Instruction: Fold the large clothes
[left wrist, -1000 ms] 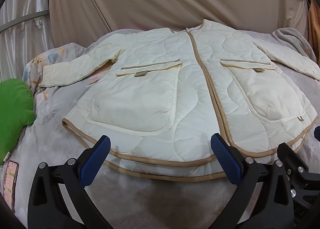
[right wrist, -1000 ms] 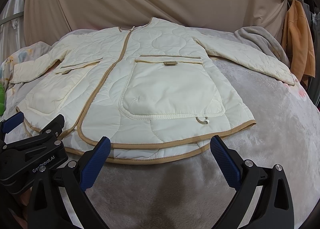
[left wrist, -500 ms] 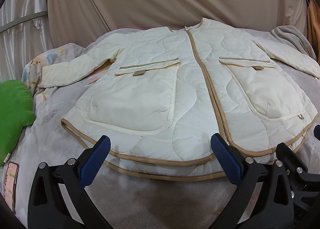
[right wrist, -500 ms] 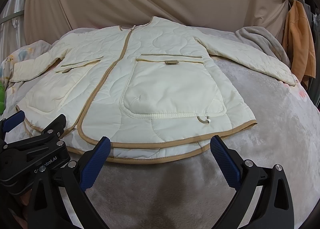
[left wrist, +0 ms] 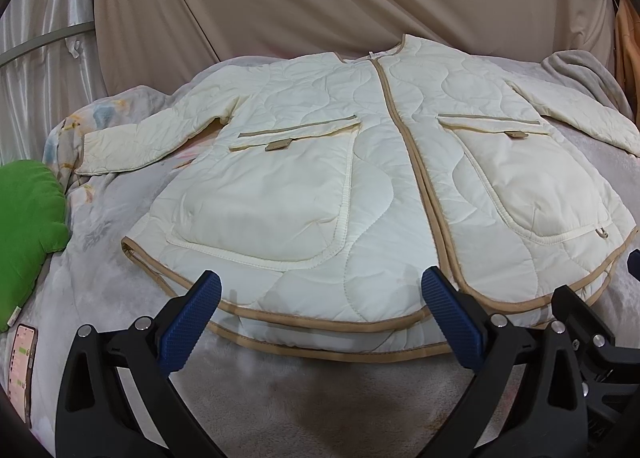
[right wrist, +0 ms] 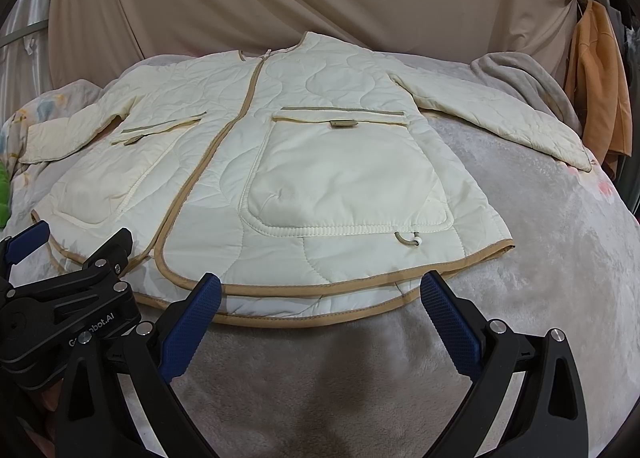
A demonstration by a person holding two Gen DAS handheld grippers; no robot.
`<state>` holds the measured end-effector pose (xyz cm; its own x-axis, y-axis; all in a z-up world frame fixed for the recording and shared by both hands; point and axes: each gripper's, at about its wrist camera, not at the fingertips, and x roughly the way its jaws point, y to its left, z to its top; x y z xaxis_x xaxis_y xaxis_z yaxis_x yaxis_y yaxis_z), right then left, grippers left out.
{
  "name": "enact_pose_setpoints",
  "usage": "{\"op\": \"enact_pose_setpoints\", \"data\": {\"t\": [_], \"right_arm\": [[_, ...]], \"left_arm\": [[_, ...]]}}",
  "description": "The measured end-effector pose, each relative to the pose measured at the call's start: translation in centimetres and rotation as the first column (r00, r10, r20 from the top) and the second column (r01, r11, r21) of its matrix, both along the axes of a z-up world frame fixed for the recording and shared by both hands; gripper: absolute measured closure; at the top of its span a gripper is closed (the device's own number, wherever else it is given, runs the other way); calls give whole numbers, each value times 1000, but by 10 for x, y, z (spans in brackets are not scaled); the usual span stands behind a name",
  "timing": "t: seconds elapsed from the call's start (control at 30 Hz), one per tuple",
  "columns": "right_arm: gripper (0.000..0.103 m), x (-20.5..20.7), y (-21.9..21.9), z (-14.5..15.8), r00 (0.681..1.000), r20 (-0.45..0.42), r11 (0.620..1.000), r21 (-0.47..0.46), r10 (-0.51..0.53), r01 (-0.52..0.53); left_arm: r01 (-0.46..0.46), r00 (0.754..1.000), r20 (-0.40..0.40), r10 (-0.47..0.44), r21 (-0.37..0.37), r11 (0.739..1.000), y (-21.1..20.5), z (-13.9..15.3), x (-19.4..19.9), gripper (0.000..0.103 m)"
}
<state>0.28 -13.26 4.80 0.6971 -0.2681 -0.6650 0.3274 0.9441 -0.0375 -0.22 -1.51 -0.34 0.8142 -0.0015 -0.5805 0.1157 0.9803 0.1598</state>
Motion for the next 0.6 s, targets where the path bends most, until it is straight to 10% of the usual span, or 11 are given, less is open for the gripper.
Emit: {"op": "enact_pose_setpoints", "data": {"t": [0.6], "right_arm": [[5, 0, 0, 0, 1000, -1, 1000, 0, 0, 0]], "left_arm": [[0, 1000, -2, 0, 1, 1000, -1, 0, 1, 5]]}}
